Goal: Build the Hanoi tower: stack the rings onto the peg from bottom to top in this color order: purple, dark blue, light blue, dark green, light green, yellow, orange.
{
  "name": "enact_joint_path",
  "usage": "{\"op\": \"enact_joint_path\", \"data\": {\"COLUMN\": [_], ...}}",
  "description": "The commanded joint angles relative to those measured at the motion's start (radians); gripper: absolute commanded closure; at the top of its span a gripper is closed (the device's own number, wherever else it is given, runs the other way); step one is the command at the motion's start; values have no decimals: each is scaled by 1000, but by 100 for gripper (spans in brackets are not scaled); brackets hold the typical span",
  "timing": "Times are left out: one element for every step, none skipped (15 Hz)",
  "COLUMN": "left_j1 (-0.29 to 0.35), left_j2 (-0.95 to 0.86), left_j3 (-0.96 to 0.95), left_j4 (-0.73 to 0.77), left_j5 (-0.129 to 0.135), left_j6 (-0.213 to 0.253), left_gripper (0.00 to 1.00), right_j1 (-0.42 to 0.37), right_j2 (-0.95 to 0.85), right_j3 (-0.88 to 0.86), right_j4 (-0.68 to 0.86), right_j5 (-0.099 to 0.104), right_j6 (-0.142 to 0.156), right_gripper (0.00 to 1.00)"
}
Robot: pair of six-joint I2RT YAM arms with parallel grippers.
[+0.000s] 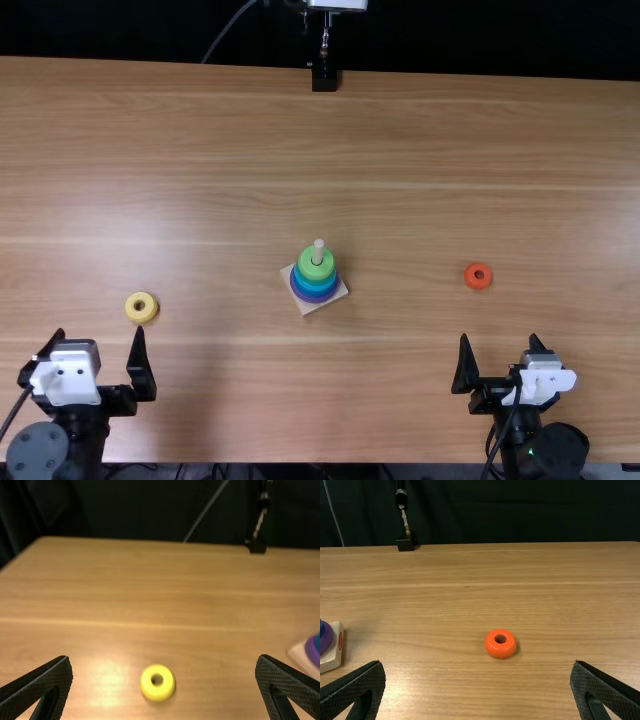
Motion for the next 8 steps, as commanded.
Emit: {"op": "enact_joint_path", "data": {"left_j1": [27, 70, 130, 173, 181, 179, 176, 169], "left_j2": [106, 187, 261, 362, 486, 575, 647, 718], "left_j3": [109, 182, 229, 283, 343, 379, 404, 425], "left_j4": [-44, -195, -393, -539, -627, -642, -638, -638], "left_j5": [14, 14, 16, 14, 13, 13, 14, 16], "left_j6": [12, 6, 10, 12, 14, 14, 16, 14], "left_gripper": [0, 0, 0, 0, 0, 0, 0, 0], "right_j1": [-11, -11, -11, -11, -11, -11, -11, -11], "right_j2": [-13, -13, -13, -13, -13, -13, -13, -13], "right_j3": [-68, -70, -68, -68, -68, -68, -70, -68], "right_j4": [-57, -59, -57, -59, -59, -57, -59, -59], "right_j5": [-10, -10, -10, -10, -10, -10, -10, -10], "right_j6": [-10, -10, -10, -10, -10, -10, -10, -10], "right_gripper": [0, 0, 0, 0, 0, 0, 0, 0]}}
